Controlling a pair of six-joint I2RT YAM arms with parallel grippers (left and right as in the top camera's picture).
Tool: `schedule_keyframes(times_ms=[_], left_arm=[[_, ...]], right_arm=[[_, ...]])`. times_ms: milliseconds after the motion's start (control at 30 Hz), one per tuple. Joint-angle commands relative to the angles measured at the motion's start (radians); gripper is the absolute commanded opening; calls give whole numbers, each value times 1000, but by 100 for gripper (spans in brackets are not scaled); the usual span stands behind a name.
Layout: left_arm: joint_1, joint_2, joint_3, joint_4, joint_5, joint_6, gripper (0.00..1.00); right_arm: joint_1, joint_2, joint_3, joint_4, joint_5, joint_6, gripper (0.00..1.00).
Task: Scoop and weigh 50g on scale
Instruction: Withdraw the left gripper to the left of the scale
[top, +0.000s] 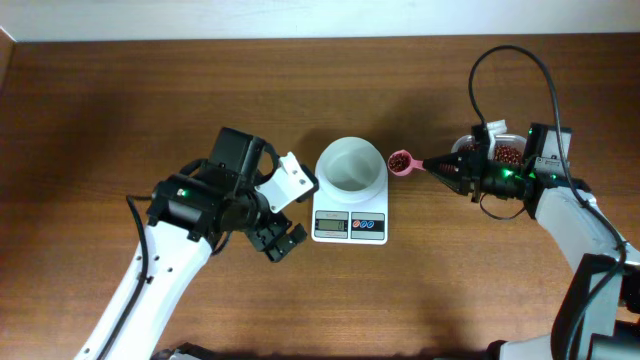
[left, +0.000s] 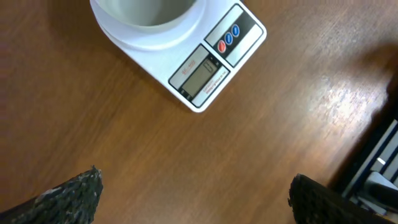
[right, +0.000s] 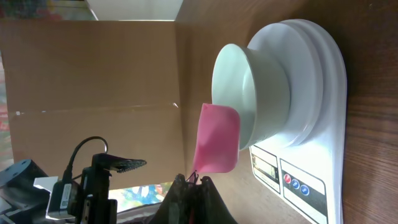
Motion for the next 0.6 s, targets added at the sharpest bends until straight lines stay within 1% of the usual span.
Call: schedule_keyframes(times_ms=[0, 167, 567], left_arm=[[5, -9, -4, 23, -1, 19, 99], [5, -9, -4, 45, -45, 15, 99], [5, -9, -4, 49, -45, 16, 99]], right_arm=[[10, 7, 2, 3, -6, -10, 4], [10, 7, 2, 3, -6, -10, 4], [10, 7, 2, 3, -6, -10, 4]])
